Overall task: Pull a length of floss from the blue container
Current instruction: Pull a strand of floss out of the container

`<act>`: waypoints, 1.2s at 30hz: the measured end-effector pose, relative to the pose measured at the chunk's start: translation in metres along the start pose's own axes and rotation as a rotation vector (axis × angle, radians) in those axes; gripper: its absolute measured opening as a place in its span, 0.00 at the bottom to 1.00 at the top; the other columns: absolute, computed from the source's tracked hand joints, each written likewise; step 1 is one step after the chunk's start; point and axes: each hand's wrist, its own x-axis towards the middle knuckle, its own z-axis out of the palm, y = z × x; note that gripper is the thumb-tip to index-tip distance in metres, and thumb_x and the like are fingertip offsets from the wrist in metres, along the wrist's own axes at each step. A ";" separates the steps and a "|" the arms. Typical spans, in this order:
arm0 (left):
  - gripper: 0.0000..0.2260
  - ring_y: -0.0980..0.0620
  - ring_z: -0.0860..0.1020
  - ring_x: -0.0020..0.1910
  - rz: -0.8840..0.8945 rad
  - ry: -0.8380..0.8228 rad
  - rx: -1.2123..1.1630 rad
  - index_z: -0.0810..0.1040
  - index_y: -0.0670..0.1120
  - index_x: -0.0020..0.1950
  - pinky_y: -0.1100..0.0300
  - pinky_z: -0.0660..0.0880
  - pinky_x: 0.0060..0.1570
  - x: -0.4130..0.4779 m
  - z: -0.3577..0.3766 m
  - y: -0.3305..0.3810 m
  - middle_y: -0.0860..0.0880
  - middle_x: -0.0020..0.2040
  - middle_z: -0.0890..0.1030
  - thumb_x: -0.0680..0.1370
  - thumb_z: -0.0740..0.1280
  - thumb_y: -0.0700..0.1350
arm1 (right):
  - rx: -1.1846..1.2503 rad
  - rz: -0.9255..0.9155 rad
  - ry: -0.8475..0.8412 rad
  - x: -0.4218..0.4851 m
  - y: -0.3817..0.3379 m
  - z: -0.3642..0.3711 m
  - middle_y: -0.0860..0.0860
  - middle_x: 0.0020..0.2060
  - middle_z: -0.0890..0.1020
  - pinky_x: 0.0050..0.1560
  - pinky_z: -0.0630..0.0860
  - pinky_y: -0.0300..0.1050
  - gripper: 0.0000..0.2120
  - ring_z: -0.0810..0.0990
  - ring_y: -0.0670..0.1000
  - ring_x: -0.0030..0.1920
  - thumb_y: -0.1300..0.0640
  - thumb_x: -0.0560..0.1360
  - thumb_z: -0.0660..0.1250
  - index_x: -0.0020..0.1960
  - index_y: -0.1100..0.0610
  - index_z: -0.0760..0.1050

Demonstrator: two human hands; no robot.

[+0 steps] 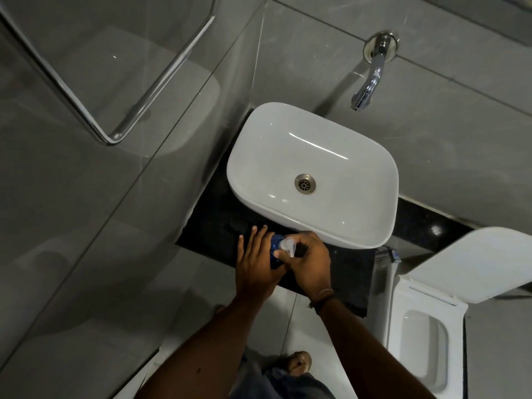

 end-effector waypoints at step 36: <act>0.32 0.40 0.69 0.76 0.001 -0.002 -0.046 0.76 0.39 0.70 0.35 0.63 0.76 0.000 -0.010 0.007 0.40 0.73 0.76 0.76 0.64 0.61 | -0.071 -0.180 -0.091 -0.009 -0.014 -0.026 0.50 0.57 0.87 0.65 0.80 0.43 0.22 0.85 0.47 0.58 0.59 0.70 0.81 0.64 0.57 0.85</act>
